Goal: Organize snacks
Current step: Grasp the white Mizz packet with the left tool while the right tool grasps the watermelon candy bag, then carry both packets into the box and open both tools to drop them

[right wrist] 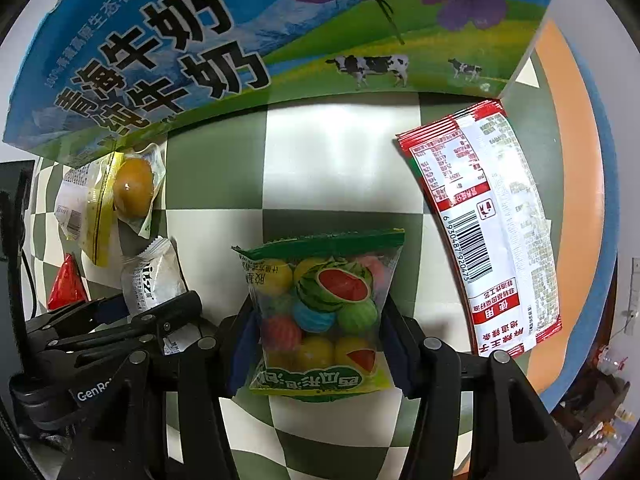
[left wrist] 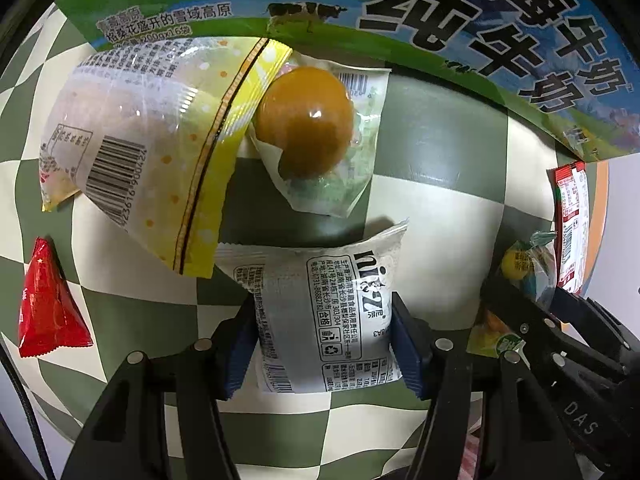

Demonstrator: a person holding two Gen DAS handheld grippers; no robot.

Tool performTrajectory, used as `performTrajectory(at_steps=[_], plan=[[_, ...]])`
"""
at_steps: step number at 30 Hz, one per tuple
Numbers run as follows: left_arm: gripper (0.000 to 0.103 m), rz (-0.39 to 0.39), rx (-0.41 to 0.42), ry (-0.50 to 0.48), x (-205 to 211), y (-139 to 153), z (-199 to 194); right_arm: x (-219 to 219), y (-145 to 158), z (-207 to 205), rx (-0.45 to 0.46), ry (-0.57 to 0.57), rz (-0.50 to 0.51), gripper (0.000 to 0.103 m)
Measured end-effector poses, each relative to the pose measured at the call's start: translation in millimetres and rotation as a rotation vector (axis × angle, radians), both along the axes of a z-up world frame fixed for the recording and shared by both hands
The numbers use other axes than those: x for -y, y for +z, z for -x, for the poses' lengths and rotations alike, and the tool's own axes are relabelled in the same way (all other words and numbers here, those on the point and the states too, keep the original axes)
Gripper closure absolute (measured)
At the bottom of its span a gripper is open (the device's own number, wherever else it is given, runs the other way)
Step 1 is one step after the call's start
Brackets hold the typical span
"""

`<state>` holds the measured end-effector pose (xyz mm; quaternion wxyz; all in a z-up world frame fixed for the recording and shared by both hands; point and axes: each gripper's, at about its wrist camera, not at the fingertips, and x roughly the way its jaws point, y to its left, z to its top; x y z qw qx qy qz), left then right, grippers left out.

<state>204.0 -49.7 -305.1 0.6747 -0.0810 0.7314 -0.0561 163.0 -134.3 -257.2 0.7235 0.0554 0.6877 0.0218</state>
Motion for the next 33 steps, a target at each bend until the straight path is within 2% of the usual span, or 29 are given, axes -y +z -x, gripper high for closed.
performTrajectory(at_steps=[3,5,8,9,14,17,20,24,26,29,33], plan=[[0.044,-0.004,-0.002,-0.003,-21,17,-8,2,-4,2,0.002,-0.001,0.001,0.045],[0.045,-0.009,0.008,-0.005,-19,18,-8,7,-4,7,0.004,-0.004,0.001,0.045],[0.051,-0.041,0.044,-0.022,-9,24,-5,9,-4,9,0.019,0.008,0.014,0.049],[0.054,-0.049,0.058,-0.031,-6,28,-3,8,0,11,0.029,0.014,0.020,0.050],[0.056,-0.029,0.106,-0.075,6,61,9,9,19,26,0.083,0.033,0.011,0.052],[0.056,0.017,0.156,-0.085,9,99,11,15,41,34,0.122,0.025,-0.023,0.052],[0.056,0.084,0.218,-0.090,16,146,3,25,78,38,0.183,0.017,-0.057,0.052],[0.056,0.152,0.325,-0.130,35,216,-28,41,134,27,0.274,0.006,-0.097,0.052],[0.056,0.168,0.344,-0.150,43,233,-50,45,160,13,0.315,0.008,-0.110,0.052],[0.055,0.168,0.326,-0.174,52,240,-92,48,190,-18,0.374,0.018,-0.095,0.052],[0.055,0.138,0.238,-0.181,62,213,-139,47,198,-68,0.379,0.022,-0.060,0.052]])
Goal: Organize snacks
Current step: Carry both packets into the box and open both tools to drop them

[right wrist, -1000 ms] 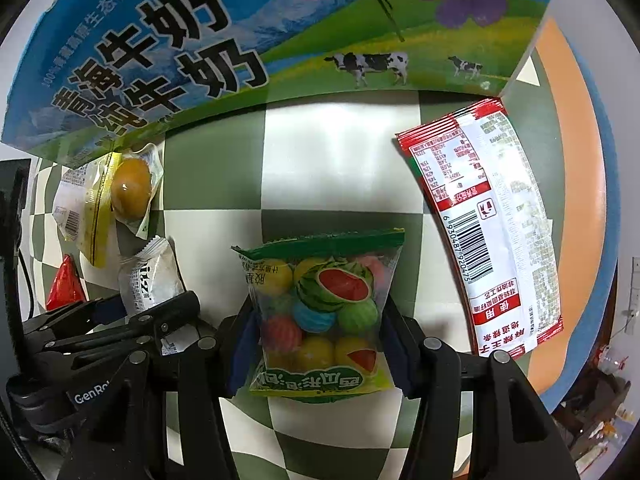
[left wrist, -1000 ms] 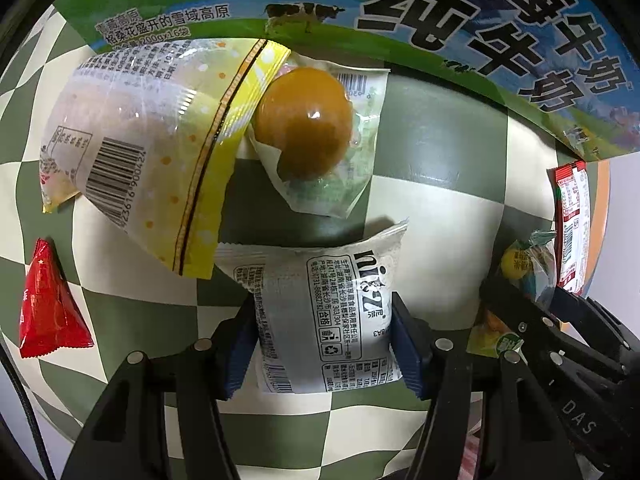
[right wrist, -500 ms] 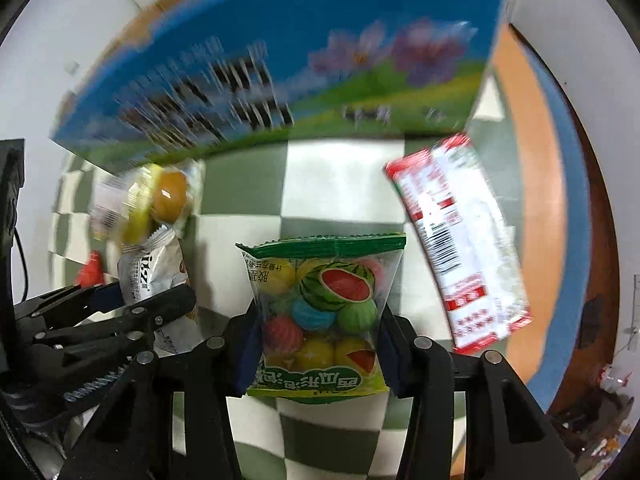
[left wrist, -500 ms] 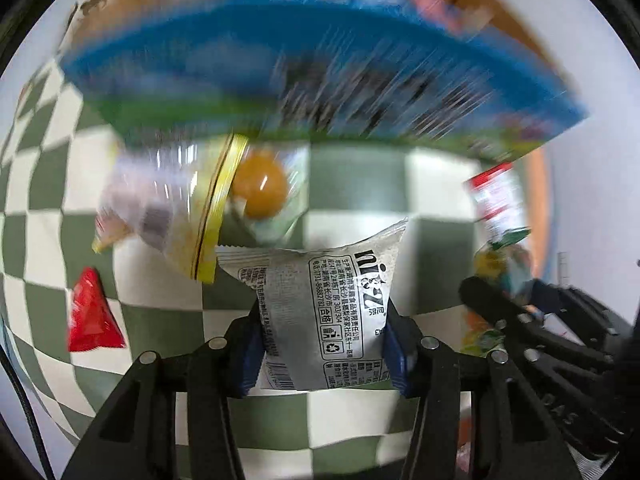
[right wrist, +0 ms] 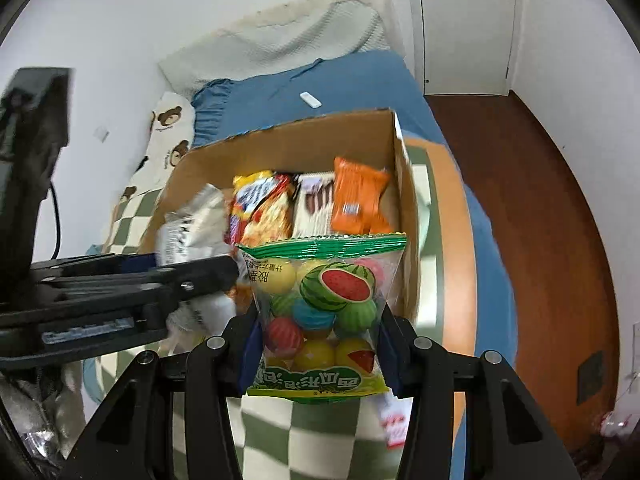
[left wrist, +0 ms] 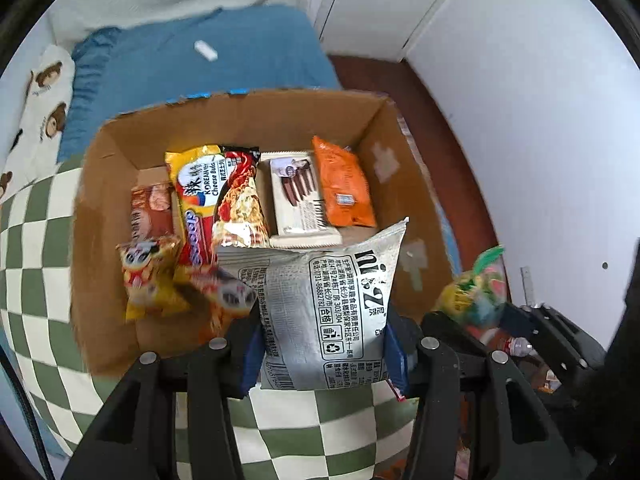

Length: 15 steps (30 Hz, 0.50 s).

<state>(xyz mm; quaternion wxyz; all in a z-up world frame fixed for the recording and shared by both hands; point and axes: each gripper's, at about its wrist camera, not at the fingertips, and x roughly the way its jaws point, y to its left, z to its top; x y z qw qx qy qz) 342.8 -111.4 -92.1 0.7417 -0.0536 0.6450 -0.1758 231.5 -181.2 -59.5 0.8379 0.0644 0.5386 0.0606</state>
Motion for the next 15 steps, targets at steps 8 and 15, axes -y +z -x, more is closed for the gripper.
performTrajectory(at_steps=[8,15], plan=[[0.055,-0.040,-0.146,-0.001,9,-56,-48,-3,-39,-63,-0.129,0.020,0.048,0.052],[0.053,-0.045,-0.220,0.022,6,-80,-54,-8,-65,-76,-0.204,0.022,0.054,0.050]])
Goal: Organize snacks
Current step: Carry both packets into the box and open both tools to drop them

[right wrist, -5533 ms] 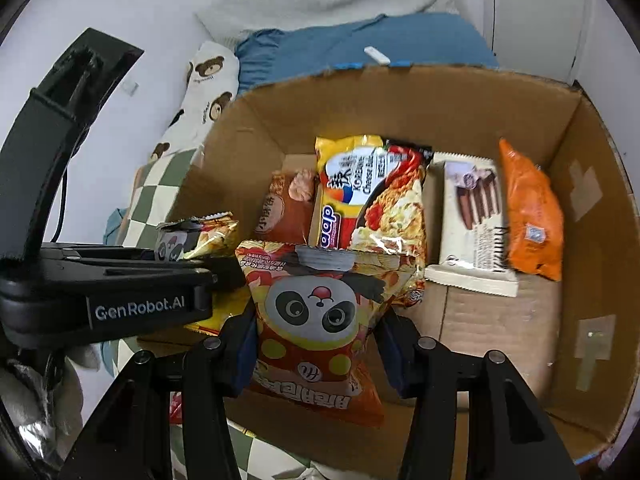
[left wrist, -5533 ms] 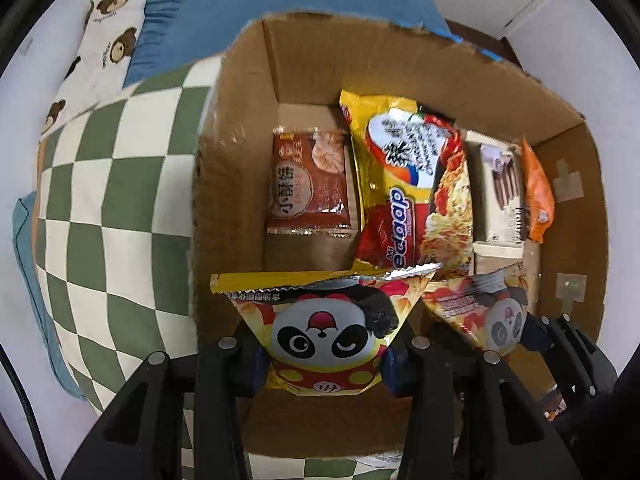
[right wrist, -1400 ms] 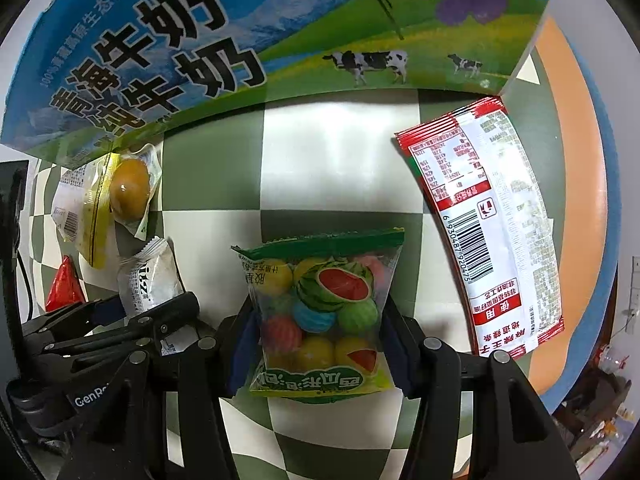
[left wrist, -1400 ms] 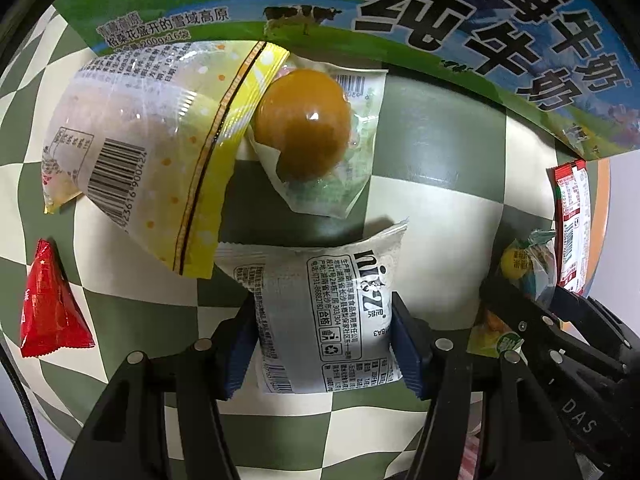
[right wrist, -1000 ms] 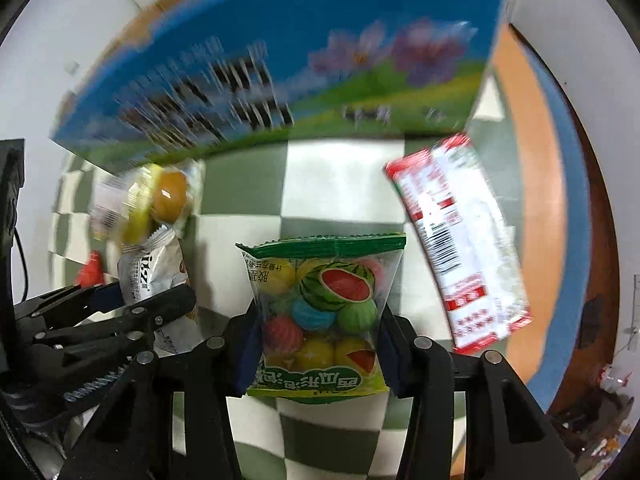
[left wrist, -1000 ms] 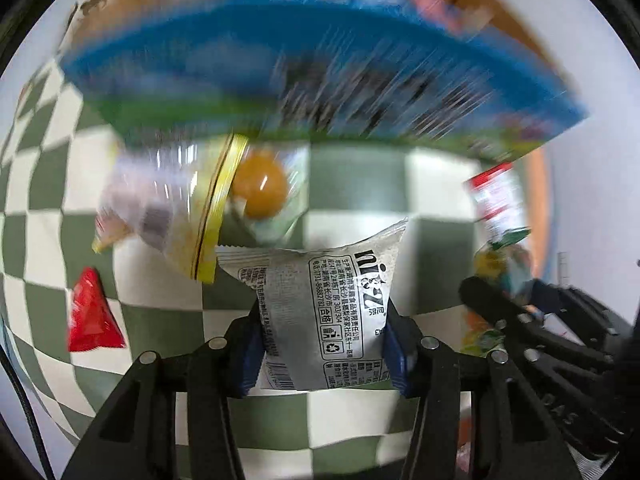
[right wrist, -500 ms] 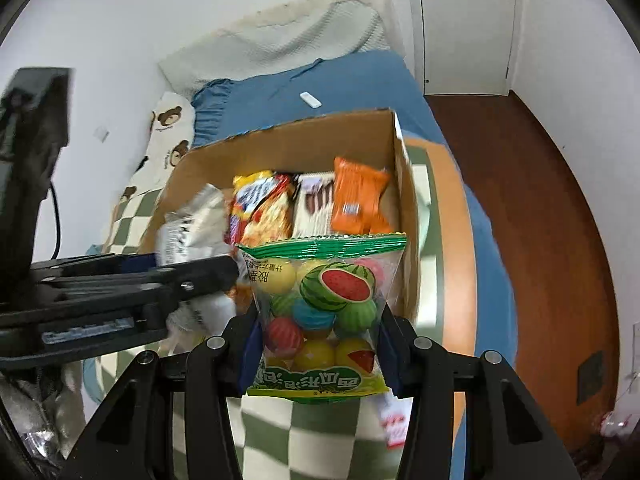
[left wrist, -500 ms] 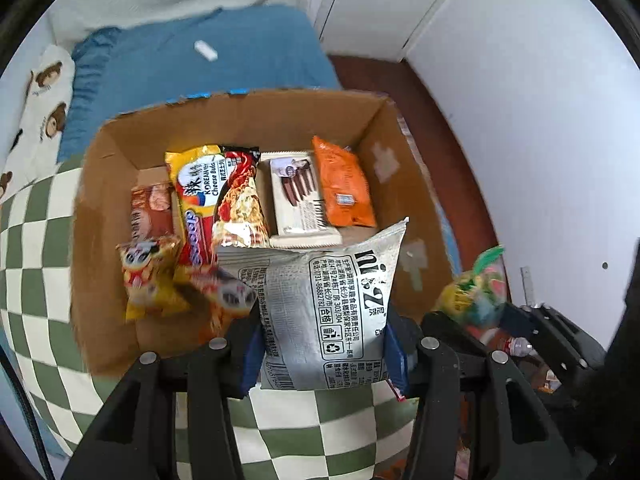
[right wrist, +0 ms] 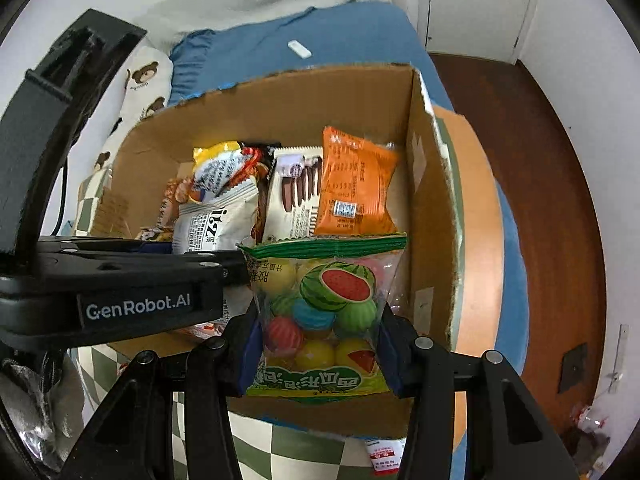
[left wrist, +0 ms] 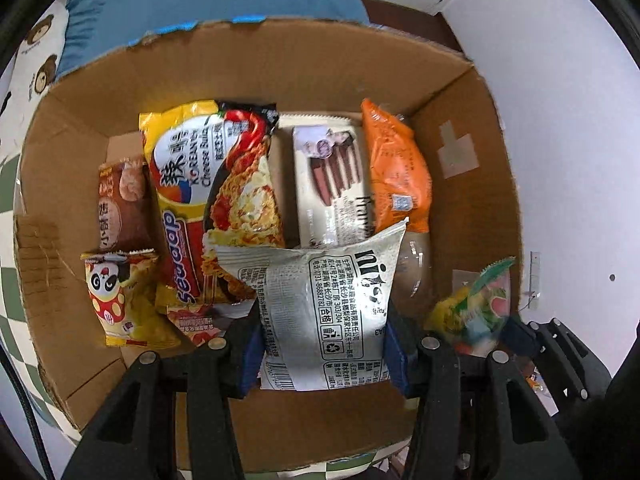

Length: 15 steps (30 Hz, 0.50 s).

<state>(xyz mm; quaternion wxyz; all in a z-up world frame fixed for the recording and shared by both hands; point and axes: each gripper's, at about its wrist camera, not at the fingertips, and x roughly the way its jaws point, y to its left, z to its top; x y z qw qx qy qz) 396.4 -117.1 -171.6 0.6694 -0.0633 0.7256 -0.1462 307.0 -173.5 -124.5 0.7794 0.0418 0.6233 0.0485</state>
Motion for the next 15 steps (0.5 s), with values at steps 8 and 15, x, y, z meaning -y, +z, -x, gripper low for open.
performTrajectory(at_steps=[8,15], plan=[[0.014,-0.001,0.012,0.016,-13,-5,0,-3,-12,-7,-0.059,-0.008,0.028,0.016],[0.014,-0.044,0.074,0.029,-33,8,9,-2,-7,-5,-0.066,-0.028,0.048,0.008]])
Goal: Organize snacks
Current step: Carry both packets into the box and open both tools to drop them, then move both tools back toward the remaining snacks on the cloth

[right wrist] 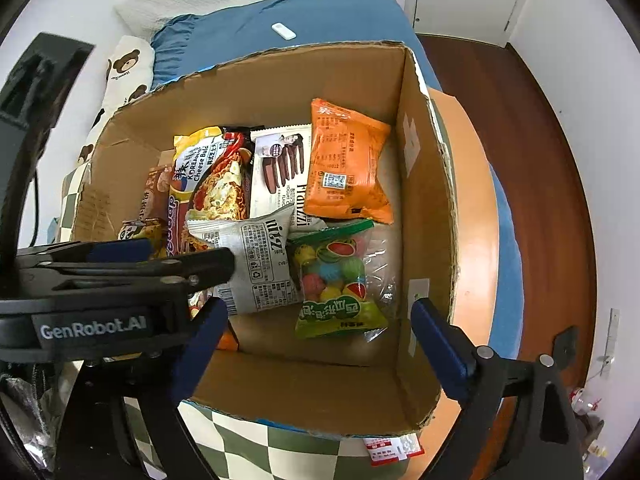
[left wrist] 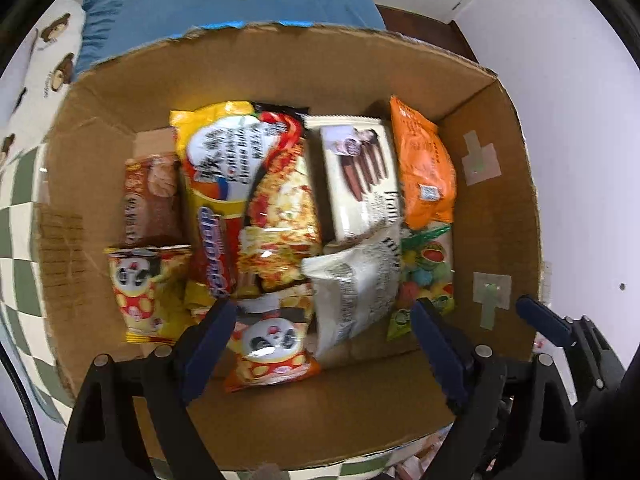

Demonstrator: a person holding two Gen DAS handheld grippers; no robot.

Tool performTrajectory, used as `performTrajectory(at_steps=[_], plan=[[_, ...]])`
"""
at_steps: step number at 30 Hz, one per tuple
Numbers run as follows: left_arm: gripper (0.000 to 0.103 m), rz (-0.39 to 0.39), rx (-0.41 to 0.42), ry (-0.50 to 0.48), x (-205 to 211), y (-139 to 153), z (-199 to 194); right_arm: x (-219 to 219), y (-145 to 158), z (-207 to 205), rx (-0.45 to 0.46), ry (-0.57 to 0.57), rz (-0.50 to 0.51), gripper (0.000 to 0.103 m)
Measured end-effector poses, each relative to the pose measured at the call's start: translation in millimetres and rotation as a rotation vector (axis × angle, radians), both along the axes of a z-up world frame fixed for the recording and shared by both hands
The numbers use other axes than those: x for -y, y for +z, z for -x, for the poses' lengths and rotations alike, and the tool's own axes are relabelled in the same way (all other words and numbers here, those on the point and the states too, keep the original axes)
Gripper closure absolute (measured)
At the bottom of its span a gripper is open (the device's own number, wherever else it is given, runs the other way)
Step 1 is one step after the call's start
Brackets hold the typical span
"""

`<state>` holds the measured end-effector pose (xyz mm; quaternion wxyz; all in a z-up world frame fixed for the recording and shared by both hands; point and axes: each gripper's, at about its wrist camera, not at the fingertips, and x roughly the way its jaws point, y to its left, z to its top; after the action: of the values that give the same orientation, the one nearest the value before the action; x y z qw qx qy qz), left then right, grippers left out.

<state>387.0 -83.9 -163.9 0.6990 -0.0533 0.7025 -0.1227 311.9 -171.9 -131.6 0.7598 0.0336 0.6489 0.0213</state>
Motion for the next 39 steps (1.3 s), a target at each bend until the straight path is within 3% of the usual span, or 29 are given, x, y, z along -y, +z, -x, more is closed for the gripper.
performTrajectory(at_steps=[13,24,39], plan=[[0.014,-0.086,0.145,0.070,-71,31,41,-8,14,12,0.057,0.001,0.015,0.007],[0.014,-0.165,0.270,0.115,-87,40,74,-9,30,30,0.143,-0.012,0.021,0.007],[0.014,-0.174,0.568,0.169,-100,123,152,-32,107,96,0.403,0.050,0.090,0.007]])
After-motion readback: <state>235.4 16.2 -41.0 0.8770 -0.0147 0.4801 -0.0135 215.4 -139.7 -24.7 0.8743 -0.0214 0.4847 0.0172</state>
